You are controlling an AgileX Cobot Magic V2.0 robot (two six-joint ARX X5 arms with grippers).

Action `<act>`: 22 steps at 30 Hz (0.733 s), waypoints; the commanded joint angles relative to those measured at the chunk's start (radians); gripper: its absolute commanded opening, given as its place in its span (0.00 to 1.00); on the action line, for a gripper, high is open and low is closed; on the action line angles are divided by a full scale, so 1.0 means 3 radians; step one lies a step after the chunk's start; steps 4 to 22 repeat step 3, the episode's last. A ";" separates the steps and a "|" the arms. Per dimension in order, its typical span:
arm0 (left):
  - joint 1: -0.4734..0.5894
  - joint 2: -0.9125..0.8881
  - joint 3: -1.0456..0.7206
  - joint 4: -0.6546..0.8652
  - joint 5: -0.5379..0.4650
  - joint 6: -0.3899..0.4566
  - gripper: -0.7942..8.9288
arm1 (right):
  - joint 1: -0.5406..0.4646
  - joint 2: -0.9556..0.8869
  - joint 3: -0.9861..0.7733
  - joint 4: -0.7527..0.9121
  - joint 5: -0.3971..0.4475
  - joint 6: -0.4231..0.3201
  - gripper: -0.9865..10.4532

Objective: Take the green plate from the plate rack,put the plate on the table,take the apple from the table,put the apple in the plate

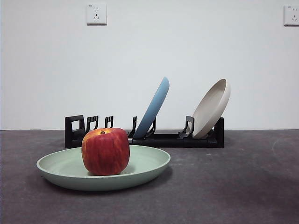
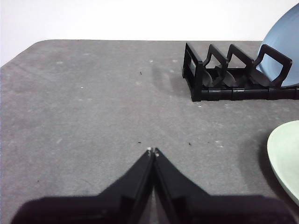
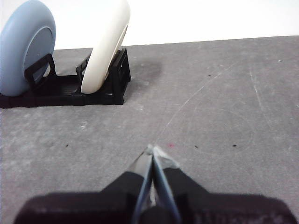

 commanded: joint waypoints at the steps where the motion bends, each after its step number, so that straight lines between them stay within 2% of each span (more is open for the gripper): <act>1: 0.0011 -0.0010 -0.0046 0.0006 -0.0004 -0.0032 0.08 | 0.0000 -0.0001 -0.0031 -0.0006 -0.0004 0.0032 0.09; 22: 0.0011 -0.0010 -0.0046 0.0006 -0.0004 -0.0032 0.08 | 0.0000 -0.0001 -0.0031 -0.0006 -0.0003 0.0032 0.09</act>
